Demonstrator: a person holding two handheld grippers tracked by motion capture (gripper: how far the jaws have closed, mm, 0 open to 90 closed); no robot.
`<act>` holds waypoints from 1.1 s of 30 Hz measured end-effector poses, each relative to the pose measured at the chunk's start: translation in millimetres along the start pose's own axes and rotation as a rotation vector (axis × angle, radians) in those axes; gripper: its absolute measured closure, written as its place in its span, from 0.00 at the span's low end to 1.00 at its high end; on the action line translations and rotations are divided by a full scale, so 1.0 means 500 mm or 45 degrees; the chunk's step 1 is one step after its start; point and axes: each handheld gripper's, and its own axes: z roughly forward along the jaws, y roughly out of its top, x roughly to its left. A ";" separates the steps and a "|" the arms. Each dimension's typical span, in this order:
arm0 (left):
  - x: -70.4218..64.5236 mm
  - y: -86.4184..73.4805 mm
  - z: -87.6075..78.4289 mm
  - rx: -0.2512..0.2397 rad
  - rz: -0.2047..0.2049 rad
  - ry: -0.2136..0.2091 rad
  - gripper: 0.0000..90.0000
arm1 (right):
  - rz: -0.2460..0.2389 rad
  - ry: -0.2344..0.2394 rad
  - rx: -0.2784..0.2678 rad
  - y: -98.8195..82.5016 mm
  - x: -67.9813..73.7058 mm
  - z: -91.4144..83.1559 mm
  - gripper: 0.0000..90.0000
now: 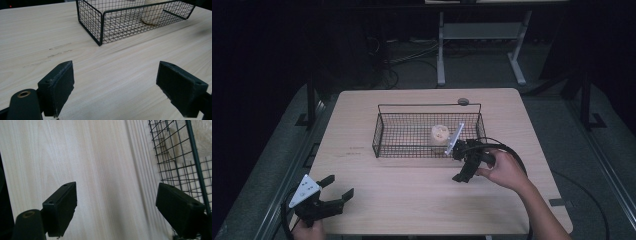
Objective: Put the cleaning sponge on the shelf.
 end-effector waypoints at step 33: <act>-0.005 0.000 0.002 0.008 0.006 -0.007 0.15 | 0.039 -0.024 -0.032 -0.107 0.057 0.022 0.18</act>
